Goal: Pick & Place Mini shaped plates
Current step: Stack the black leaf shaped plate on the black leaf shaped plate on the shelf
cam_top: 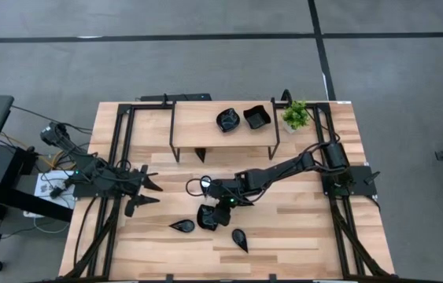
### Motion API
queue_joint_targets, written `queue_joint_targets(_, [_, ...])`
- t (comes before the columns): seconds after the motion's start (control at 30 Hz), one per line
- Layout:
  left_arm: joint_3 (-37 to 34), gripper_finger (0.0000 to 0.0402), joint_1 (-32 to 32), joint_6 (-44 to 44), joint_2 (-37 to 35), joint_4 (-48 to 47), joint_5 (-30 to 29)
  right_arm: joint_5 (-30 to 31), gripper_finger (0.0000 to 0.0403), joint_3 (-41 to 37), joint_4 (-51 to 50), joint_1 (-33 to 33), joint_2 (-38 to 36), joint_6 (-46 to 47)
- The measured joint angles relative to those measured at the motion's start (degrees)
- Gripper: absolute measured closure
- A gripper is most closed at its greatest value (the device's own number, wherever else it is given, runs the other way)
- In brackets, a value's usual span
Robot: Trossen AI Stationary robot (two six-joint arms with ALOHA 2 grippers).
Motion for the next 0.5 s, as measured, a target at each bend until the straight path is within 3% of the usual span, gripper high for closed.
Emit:
queue_joint_targets(0.13, [-0.01,0.0206,0.06,-1.74,0.71,0.64,-1.10,0.81,0.0269,0.00,0.02,-0.02,0.00,0.16])
queue_joint_targets(0.23, [-0.02,0.0206,0.86,-12.59,1.29,3.80,-11.65,1.06,0.0269,0.00,0.02,-0.02,0.00,0.16])
queue_joint_targets(0.3, [-0.02,0.0206,1.08,-14.44,1.38,4.68,-15.13,1.06,0.0269,0.00,0.00,-0.02,0.00,0.16])
queue_joint_targets(0.5, [-0.02,0.0206,1.27,-13.49,1.39,4.76,-16.31,1.05,0.0269,0.00,0.02,-0.02,0.00,0.16])
